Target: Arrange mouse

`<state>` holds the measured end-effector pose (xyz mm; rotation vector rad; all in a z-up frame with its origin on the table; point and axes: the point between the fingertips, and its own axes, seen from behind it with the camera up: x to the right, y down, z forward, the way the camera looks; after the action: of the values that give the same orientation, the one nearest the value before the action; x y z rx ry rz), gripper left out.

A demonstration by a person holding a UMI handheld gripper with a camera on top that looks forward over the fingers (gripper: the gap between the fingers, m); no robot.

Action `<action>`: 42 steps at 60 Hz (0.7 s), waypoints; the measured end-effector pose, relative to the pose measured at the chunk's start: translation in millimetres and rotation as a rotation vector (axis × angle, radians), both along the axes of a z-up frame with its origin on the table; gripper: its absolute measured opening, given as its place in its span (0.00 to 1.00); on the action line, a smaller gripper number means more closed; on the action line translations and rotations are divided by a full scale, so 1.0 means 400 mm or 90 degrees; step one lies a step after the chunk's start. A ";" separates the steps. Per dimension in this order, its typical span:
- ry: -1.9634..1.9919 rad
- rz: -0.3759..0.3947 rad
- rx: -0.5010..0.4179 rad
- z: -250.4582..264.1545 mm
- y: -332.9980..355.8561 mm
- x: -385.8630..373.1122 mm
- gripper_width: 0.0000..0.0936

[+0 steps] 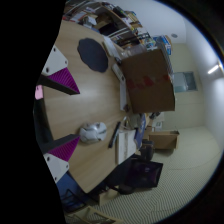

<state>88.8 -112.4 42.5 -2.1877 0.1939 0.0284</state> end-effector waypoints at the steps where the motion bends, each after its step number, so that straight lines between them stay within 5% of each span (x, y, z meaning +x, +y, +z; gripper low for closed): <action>1: -0.006 -0.002 0.005 -0.004 0.015 0.020 0.88; 9: -0.054 -0.010 0.032 -0.041 0.166 0.152 0.88; 19: -0.066 -0.002 -0.001 -0.146 0.263 0.200 0.86; 21: -0.046 -0.003 0.022 -0.143 0.278 0.191 0.76; 22: -0.046 -0.006 0.023 -0.146 0.280 0.193 0.79; 26: -0.061 -0.007 0.037 -0.145 0.275 0.199 0.58; 42: -0.037 -0.065 -0.003 -0.118 0.260 0.214 0.40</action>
<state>174.5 -8.2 -4.6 -2.1771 0.2726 -0.0922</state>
